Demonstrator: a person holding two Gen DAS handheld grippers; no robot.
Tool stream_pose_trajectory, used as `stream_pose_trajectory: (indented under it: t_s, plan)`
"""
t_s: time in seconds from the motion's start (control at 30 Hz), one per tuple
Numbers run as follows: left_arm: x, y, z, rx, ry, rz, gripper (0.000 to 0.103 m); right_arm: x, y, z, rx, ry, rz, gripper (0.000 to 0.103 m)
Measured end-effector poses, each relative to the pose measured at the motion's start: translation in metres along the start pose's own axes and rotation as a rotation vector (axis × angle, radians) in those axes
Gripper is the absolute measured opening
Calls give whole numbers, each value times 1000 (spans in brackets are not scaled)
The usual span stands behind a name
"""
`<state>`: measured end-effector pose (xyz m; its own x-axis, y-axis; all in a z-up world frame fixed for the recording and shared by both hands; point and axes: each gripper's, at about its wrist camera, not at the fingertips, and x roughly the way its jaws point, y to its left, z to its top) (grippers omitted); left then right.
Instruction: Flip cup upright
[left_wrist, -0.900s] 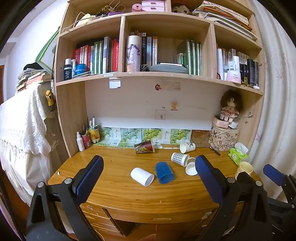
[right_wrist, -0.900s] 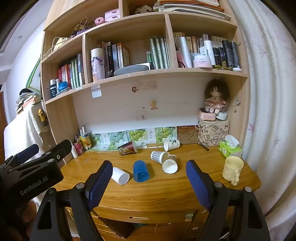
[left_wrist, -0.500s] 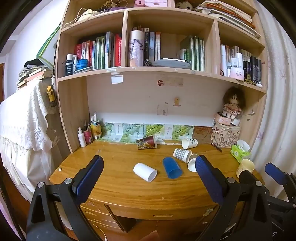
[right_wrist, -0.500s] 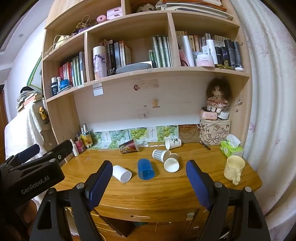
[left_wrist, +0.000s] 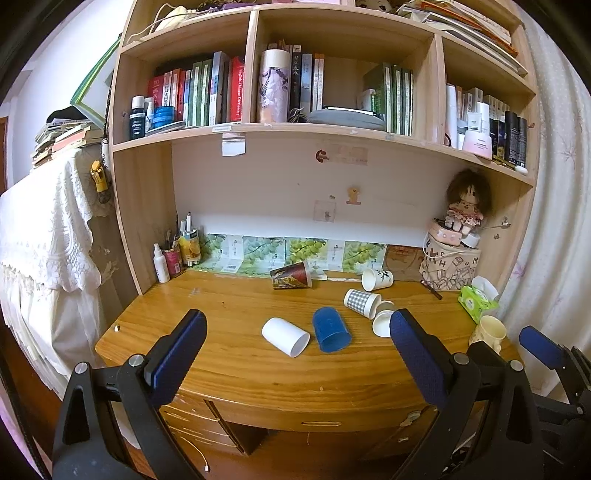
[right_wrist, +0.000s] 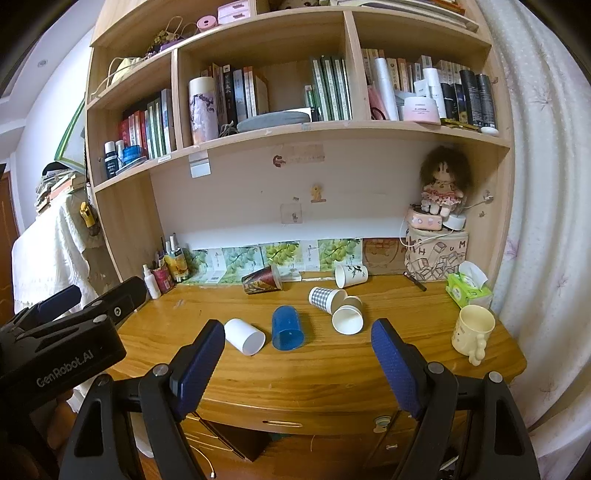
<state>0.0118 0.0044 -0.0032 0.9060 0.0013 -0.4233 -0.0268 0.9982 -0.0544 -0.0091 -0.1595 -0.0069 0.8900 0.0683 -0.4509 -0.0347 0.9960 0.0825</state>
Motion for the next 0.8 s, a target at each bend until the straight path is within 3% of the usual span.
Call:
stream_pose_trajectory:
  t_s: [0.5, 0.8]
  plan:
    - [7, -9, 7, -51, 15, 32, 100, 15, -17, 15, -2, 38, 62, 82]
    - [12, -20, -8, -55, 63, 71, 100, 25, -34, 12, 38, 61, 120, 82]
